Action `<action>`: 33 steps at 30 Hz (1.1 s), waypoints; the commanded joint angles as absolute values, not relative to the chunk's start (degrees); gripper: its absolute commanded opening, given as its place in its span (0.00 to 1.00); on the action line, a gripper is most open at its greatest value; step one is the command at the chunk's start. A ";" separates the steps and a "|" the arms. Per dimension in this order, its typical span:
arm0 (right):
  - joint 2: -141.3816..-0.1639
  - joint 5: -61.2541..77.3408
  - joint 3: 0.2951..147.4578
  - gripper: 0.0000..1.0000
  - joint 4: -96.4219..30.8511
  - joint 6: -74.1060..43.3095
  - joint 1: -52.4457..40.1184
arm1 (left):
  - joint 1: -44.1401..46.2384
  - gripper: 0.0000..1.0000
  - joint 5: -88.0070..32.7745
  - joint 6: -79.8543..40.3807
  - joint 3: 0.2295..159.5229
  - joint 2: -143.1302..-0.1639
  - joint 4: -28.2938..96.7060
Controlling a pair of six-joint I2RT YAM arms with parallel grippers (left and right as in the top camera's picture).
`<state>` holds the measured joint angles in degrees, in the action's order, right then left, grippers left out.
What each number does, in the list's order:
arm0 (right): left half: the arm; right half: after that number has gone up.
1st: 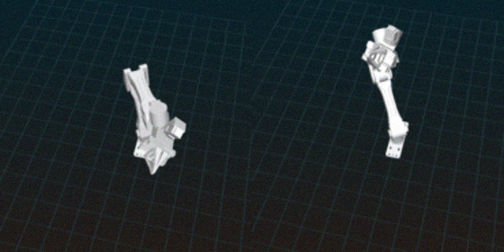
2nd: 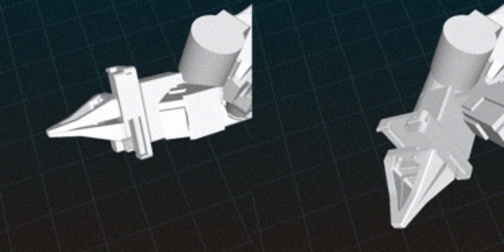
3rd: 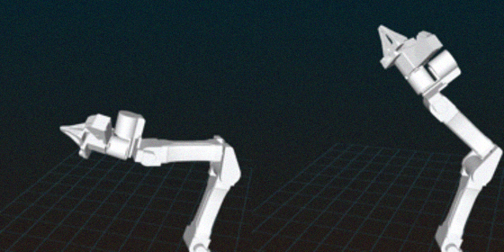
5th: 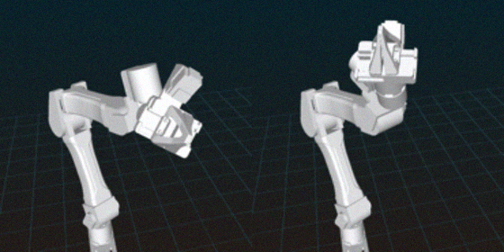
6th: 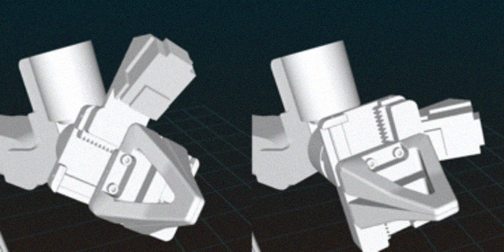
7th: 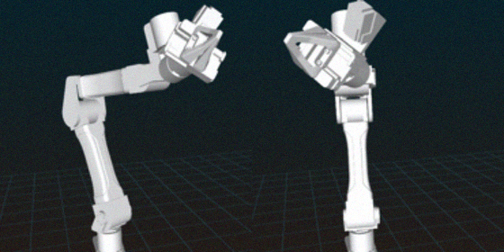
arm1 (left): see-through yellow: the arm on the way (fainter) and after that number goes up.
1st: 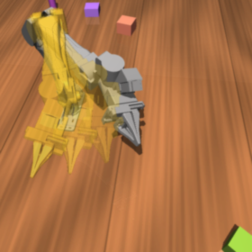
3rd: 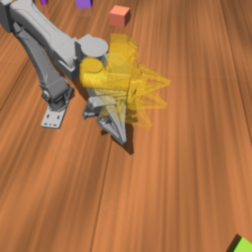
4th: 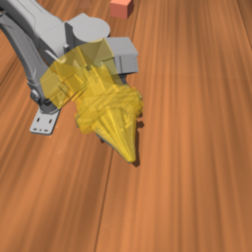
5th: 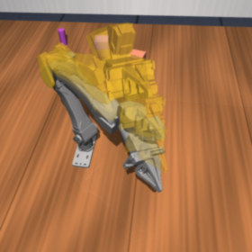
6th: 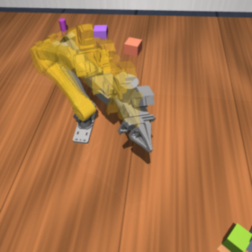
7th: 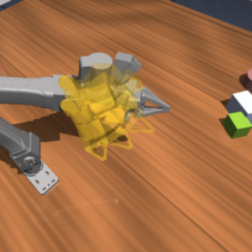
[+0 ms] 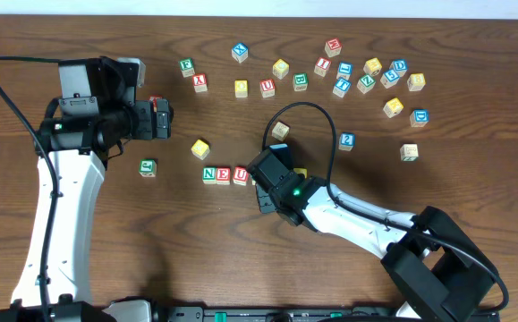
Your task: Spell out NEURIPS
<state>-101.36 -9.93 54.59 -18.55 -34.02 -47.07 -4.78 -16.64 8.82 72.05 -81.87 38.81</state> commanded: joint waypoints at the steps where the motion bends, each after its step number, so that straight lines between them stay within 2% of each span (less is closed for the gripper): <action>1: -101.84 -10.83 55.66 0.28 -18.17 -33.10 -46.96 | -4.91 0.97 -17.39 8.45 72.97 -81.67 38.98; 15: -101.84 -5.61 55.66 0.30 -19.79 -33.82 -46.98 | -4.91 0.98 -17.39 8.45 72.97 -81.67 39.00; 33: -101.84 -8.88 55.66 0.29 -18.11 -33.30 -46.98 | -4.91 0.98 -17.39 8.47 72.97 -81.67 38.98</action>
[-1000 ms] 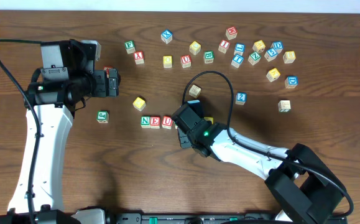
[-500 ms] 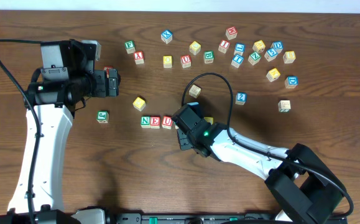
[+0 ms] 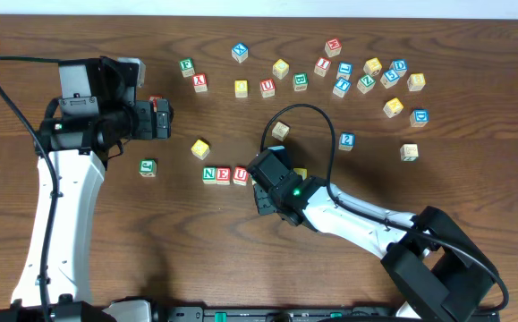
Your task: Spell out NEURIPS
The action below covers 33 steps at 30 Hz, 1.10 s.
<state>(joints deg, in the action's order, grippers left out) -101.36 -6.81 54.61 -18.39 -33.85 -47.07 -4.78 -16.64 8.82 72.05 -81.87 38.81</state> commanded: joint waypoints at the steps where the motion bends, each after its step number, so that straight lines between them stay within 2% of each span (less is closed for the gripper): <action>1: -101.84 -8.88 55.66 0.29 -17.96 -33.08 -46.98 | -4.91 0.98 -17.39 8.45 72.97 -81.67 38.98; 17: -101.84 -8.36 55.66 0.30 -17.56 -32.12 -46.98 | -4.91 0.98 -17.39 8.45 72.97 -81.67 38.98; 33: -101.84 -6.96 55.66 0.31 -22.13 -36.32 -47.70 | -4.91 0.97 -17.39 8.45 72.97 -81.67 38.98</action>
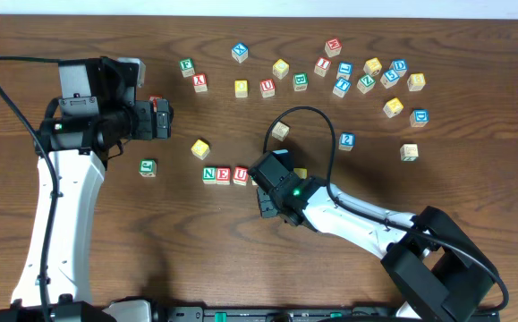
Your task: Spell out NEURIPS
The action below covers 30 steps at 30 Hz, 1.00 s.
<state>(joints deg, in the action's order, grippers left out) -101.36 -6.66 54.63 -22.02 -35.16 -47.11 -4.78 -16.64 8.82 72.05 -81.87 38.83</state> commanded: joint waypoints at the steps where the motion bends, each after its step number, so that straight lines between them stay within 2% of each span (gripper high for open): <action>1: -101.84 -6.98 55.66 0.31 -22.13 -36.38 -47.70 | -4.91 0.98 -17.39 8.45 72.97 -81.67 38.98; 30: -101.84 -11.92 55.66 0.30 -20.08 -33.54 -47.68 | -4.91 0.98 -17.39 8.45 72.97 -81.67 38.96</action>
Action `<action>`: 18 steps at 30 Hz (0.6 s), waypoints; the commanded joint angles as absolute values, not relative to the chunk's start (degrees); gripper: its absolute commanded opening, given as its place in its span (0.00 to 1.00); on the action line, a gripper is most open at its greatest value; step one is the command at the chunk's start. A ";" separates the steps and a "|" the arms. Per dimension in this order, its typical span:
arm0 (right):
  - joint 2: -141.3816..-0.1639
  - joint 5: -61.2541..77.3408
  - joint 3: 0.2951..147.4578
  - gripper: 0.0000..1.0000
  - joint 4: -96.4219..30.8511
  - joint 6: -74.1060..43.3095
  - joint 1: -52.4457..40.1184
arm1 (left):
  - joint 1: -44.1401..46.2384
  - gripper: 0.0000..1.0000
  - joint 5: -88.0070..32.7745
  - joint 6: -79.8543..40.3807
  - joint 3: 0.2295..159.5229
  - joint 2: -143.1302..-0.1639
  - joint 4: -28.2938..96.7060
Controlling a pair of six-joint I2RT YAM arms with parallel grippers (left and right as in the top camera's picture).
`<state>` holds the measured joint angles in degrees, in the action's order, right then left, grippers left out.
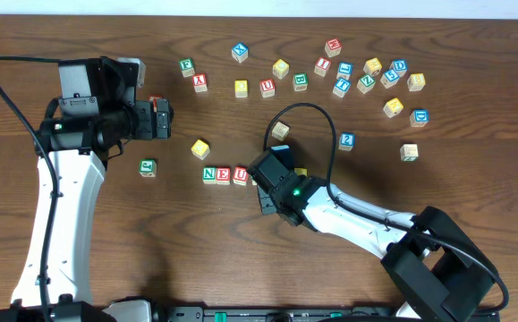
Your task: Spell out NEURIPS
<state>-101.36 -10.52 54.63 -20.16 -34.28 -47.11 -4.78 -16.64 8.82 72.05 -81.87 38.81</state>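
A row of three letter blocks lies mid-table: green N (209, 174), red E (225, 174) and red U (240, 175). My right gripper (258, 184) is low at the right end of that row, just past the U. The black wrist body covers its fingers and anything between them. A yellow block (301, 172) peeks out behind the right wrist. My left gripper (166, 120) hovers at the far left, away from the row. A red patch shows at its upper edge, and its jaws cannot be made out.
Several loose letter blocks are scattered along the back, from a green one (186, 65) to a yellow one (416, 81). Nearer lie a yellow block (200, 148), a green block (148, 167), a tan block (279, 131), a blue block (346, 140) and a tan block (408, 152).
The right wrist has shifted a few pixels up and left beside the U, and its cable loop has changed shape. The left arm and all visible blocks are where they were.
At every earlier moment the N, E, U row was in place, with my right gripper low at its right end. The wrist only wavered slightly from one moment to the other. My left arm stayed still at the left throughout.
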 commanded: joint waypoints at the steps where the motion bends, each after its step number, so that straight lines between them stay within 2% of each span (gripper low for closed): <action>1: -101.84 -11.92 55.66 0.30 -20.08 -33.52 -47.68 | -4.91 0.98 -17.39 8.45 72.97 -81.67 38.96; 18: -101.84 -12.12 55.66 0.30 -19.40 -32.01 -47.68 | -4.91 0.97 -17.41 8.45 72.97 -81.67 38.96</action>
<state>-101.36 -10.59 54.63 -19.57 -32.93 -47.11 -4.78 -16.64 8.82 72.05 -81.87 38.81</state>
